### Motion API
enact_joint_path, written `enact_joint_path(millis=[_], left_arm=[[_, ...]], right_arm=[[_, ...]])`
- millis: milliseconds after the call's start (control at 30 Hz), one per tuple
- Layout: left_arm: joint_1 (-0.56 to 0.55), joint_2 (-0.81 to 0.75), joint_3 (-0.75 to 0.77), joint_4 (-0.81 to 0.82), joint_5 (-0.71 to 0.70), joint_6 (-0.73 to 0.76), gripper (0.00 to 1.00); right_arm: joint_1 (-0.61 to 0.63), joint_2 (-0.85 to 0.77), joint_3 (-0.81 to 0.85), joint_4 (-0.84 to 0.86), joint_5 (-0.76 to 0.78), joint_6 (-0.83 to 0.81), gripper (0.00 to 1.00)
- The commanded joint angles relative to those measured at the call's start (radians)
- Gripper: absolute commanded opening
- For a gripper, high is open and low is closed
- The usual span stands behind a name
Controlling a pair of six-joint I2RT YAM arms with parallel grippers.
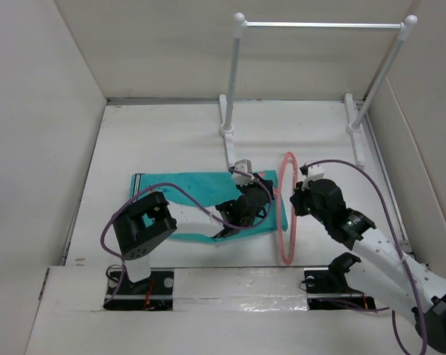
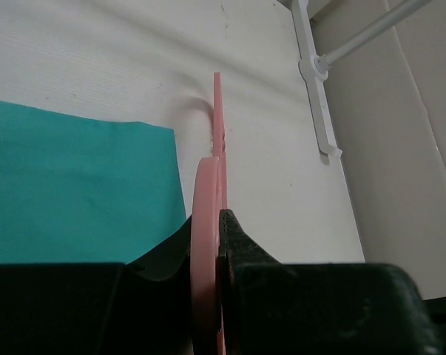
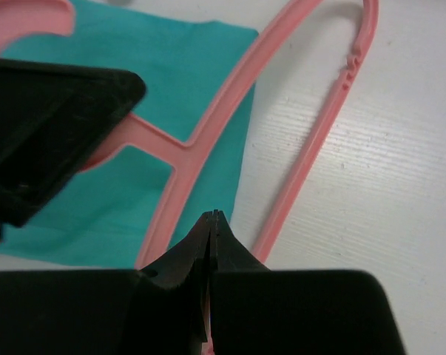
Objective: Place the trousers on the hanger
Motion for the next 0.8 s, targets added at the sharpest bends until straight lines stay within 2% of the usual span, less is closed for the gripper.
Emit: enact_joint_path(millis=[0, 67, 100, 133, 233, 300, 500, 767], left_arm=[[0.004, -0.004, -0.016, 0.072, -0.109, -0.071, 0.00], [0.004, 0.009, -0.011, 0.068, -0.115, -0.073, 0.00], [0.004, 0.022, -0.010, 0.069, -0.117, -0.076, 0.00], [0.004, 0.023, -0.010, 0.069, -0.115, -0.077, 0.00], [0.004, 0.029, -0.013, 0.068, -0.115, -0.074, 0.00], [0.004, 0.026, -0.016, 0.065, -0.118, -0.070, 0.00], [0.015, 0.025, -0.040, 0.065, -0.103, -0.070, 0.00], [0.033, 0.028, -0.079, 0.086, -0.091, -0.057, 0.00]], right_arm=[[-0.064, 0.025, -0.054, 0.174, -0.101, -0.011, 0.00], [-0.121, 0.060, -0.080, 0.214, -0.153, -0.020, 0.01], [-0.141, 0.073, -0.103, 0.256, -0.192, -0.025, 0.06], [-0.179, 0.090, -0.111, 0.275, -0.238, -0.033, 0.20], [-0.227, 0.163, -0.120, 0.320, -0.334, -0.059, 0.39], [-0.250, 0.220, -0.128, 0.385, -0.414, -0.070, 0.40], [-0.281, 0.355, -0.136, 0.501, -0.488, -0.080, 0.43], [-0.311, 0.515, -0.151, 0.617, -0.511, -0.054, 0.54]])
